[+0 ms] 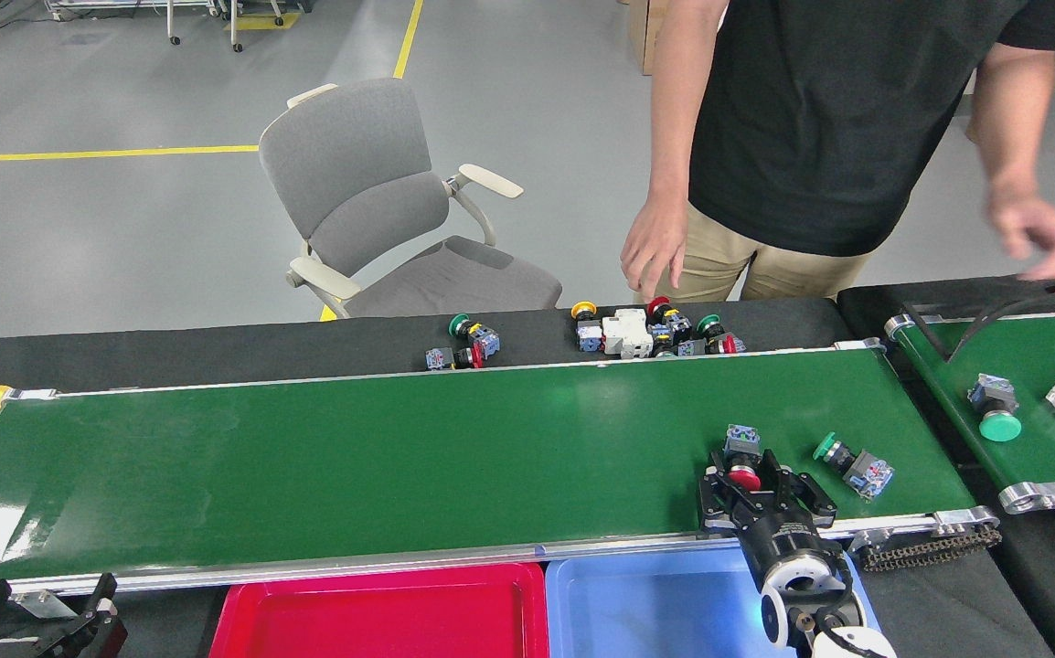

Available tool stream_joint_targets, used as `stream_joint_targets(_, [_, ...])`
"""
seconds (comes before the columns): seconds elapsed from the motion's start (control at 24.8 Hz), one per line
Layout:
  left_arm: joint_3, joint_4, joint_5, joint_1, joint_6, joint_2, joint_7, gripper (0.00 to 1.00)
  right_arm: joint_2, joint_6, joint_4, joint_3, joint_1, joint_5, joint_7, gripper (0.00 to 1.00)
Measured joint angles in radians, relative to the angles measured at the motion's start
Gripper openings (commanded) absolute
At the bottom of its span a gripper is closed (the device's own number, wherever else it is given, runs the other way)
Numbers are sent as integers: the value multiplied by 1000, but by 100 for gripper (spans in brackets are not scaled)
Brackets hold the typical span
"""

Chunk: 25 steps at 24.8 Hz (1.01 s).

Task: Pick switch part from conveyor to tray

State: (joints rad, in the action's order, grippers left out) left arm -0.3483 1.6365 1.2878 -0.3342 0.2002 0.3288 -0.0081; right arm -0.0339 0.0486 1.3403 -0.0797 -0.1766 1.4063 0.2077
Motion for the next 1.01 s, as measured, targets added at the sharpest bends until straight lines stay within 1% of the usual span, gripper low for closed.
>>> stream_joint_targets(0.08, [0,0,0,0,1,0,0,100,2,-26,33,-26,4,0,-8,17])
stream_joint_targets(0.16, [0,-1,0,0,1,0,0,100,23,-91,118,-68,34,0,-30,17])
stream_joint_targets(0.2, [0,-1,0,0,1,0,0,100,43,-141,164,-89,58,0,-46,19])
stream_joint_targets(0.28, [0,-1,0,1,2,0,0,100,63,-283,217,-109,83,0,-79,19])
stream_joint_targets(0.36, [0,-5,0,11,2,0,0,100,63,-442,231,-136,83,0,-96,20])
stream_joint_targets(0.4, [1,-7,0,16,2,0,0,100,63,-516,231,-165,83,0,-103,24])
stream_joint_targets(0.44, [1,-10,0,19,2,0,0,100,63,-581,230,-202,83,0,-109,34])
stream_joint_targets(0.52, [3,-14,0,25,2,0,0,100,63,-683,220,-281,82,4,-111,89])
stream_joint_targets(0.56, [4,-17,2,34,2,0,0,100,63,-711,218,-316,78,5,-113,100])
stream_joint_targets(0.65, [5,-23,2,51,1,0,0,100,61,-744,216,-376,74,7,-117,100])
stream_joint_targets(0.69, [8,-24,2,53,1,0,0,100,61,-754,215,-388,74,7,-114,100])
stream_joint_targets(0.81, [20,-25,3,53,4,0,1,100,61,-763,215,-388,77,0,-103,100])
stream_joint_targets(0.85, [20,-25,3,53,5,0,1,100,61,-764,216,-367,80,-5,-100,99])
stream_joint_targets(0.89, [20,-25,3,50,5,0,1,100,60,-768,223,-321,85,-18,-98,99])
stream_joint_targets(0.93, [20,-24,3,44,5,0,1,100,57,-769,243,-247,98,-40,-97,98])
stream_joint_targets(0.97, [20,-25,3,40,6,0,0,100,55,-764,267,-168,119,-70,-97,97])
stream_joint_targets(1.01, [20,-24,2,38,6,0,0,100,53,-758,290,-59,156,-98,-97,95])
